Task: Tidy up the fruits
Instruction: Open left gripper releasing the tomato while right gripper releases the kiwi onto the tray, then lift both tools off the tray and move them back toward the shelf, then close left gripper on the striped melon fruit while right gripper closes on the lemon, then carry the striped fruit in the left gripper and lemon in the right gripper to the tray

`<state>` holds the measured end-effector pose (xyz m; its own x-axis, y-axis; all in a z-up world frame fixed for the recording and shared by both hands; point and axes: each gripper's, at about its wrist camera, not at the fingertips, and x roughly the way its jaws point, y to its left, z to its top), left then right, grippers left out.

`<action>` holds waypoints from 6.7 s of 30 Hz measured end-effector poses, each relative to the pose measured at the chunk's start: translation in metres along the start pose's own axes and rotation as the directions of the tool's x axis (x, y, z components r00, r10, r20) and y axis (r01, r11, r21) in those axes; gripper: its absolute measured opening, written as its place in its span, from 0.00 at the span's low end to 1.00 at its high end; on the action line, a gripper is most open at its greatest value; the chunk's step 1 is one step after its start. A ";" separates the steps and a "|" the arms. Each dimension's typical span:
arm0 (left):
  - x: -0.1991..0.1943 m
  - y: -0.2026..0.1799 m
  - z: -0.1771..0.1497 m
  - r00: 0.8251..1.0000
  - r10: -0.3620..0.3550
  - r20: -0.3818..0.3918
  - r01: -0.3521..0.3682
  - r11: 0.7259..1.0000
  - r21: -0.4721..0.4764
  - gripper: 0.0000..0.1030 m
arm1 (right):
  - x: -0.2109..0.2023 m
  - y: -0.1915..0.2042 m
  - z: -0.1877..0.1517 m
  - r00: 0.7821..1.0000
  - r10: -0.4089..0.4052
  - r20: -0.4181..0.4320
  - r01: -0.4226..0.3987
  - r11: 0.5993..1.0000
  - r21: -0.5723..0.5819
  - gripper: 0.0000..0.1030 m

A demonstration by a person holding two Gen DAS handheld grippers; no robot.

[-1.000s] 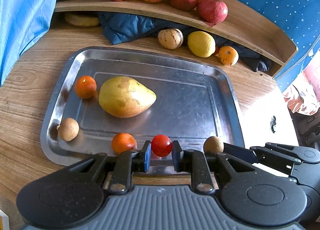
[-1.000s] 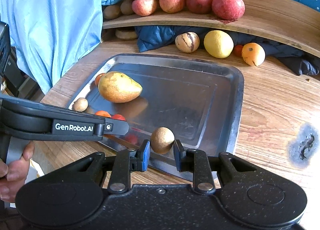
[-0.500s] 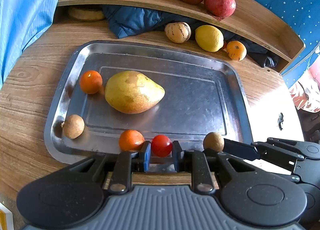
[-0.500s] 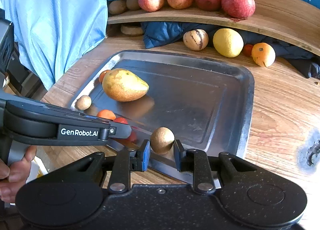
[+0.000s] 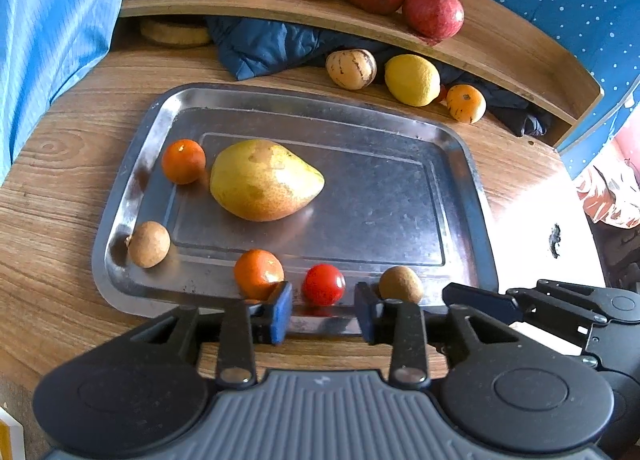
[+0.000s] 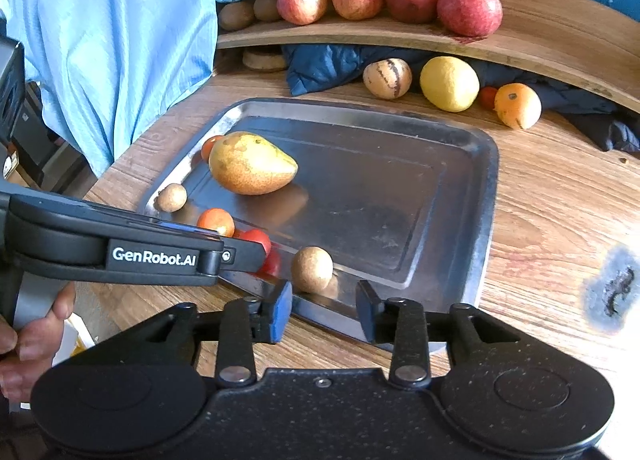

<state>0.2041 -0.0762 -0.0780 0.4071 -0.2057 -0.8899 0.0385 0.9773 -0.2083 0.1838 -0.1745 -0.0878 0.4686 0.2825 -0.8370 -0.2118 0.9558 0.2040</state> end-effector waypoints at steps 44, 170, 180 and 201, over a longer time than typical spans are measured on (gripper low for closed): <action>-0.041 0.038 -0.007 0.940 0.340 -0.013 -0.340 0.935 -0.101 0.99 | -0.025 -0.039 0.002 0.998 -0.068 0.010 0.067 0.993 0.094 0.99; 0.164 0.043 0.219 0.975 -0.193 -0.109 0.201 0.978 0.062 0.54 | 0.141 -0.030 0.148 0.896 -0.437 0.075 0.441 0.860 -0.256 0.57; 0.147 0.045 0.207 0.977 -0.187 -0.103 0.194 0.979 0.060 0.54 | 0.130 -0.025 0.129 0.900 -0.425 0.099 0.436 0.870 -0.232 0.56; 0.095 0.042 0.159 0.982 -0.169 -0.084 0.177 0.979 0.101 0.54 | 0.055 -0.002 0.088 0.912 -0.380 0.154 0.402 0.902 -0.155 0.56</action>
<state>0.3897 -0.0463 -0.1066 0.3165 -0.3715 -0.8728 0.2015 0.9255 -0.3208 0.2858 -0.1532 -0.0893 0.6401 -0.0928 -0.7626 -0.1358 0.9634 -0.2312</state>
